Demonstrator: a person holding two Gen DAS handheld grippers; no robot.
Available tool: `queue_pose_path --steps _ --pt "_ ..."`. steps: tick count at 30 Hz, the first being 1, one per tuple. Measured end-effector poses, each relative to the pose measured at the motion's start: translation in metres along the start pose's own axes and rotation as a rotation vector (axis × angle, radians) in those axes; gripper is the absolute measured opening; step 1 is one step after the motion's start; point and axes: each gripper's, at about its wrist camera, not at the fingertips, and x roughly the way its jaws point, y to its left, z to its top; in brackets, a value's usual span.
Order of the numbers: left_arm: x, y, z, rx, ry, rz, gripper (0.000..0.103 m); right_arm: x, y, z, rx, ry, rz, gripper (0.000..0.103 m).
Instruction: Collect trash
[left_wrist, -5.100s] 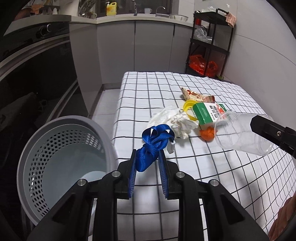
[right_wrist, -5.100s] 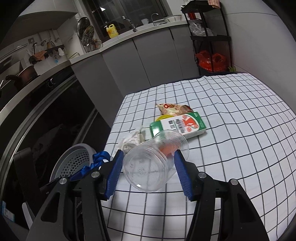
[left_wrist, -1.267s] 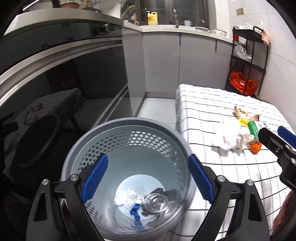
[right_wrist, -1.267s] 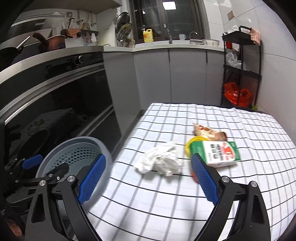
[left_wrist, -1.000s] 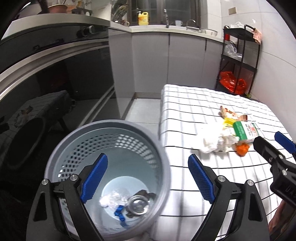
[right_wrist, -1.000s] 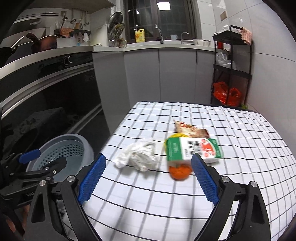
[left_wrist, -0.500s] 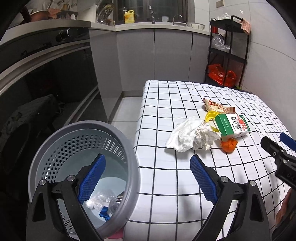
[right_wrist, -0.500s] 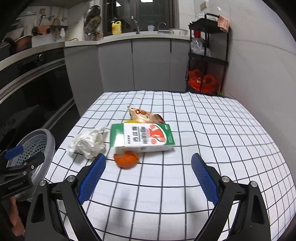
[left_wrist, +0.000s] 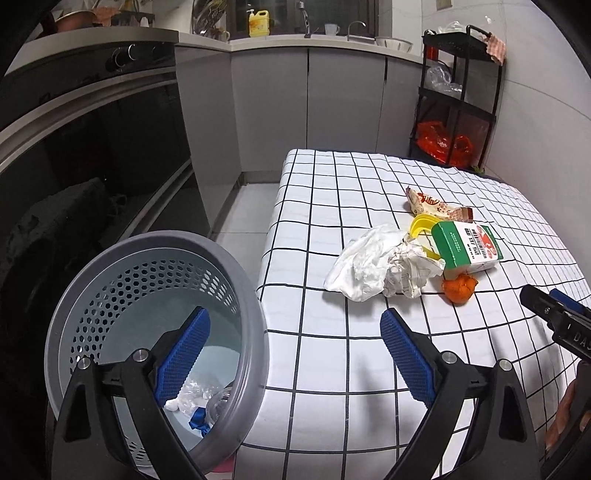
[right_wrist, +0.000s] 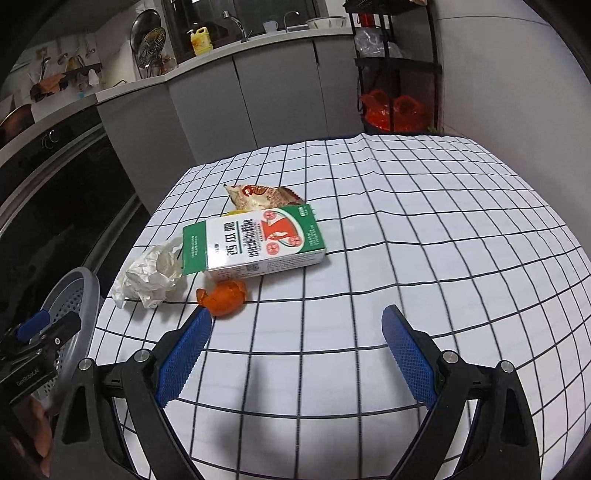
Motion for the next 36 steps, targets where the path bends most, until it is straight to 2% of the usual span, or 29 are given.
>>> queue_pose_path --steps 8,17,28,29,31,32,34,35,36 --pt "0.006 0.006 0.000 -0.021 0.018 0.008 0.091 0.022 0.033 0.004 -0.039 0.044 0.034 0.089" --pt "0.007 0.010 -0.001 -0.027 0.027 0.001 0.091 0.054 0.053 0.004 -0.077 0.111 -0.018 0.089" --pt "0.009 0.005 -0.003 -0.011 0.034 -0.001 0.091 0.071 0.060 0.012 -0.091 0.141 -0.065 0.088" --pt "0.009 0.005 -0.003 -0.010 0.034 0.000 0.091 0.072 0.061 0.012 -0.095 0.139 -0.069 0.086" --pt "0.010 0.005 -0.003 -0.010 0.035 0.001 0.091 0.073 0.064 0.012 -0.110 0.139 -0.075 0.070" --pt "0.010 0.005 -0.003 -0.011 0.036 0.000 0.091 0.075 0.065 0.012 -0.119 0.151 -0.074 0.056" --pt "0.010 0.005 -0.003 -0.011 0.037 -0.001 0.091 0.074 0.067 0.011 -0.132 0.149 -0.089 0.045" --pt "0.010 0.005 -0.003 -0.010 0.036 -0.001 0.091 0.073 0.066 0.010 -0.130 0.153 -0.081 0.034" --pt "0.010 0.005 -0.003 -0.009 0.036 0.000 0.091 0.072 0.064 0.010 -0.124 0.152 -0.078 0.031"
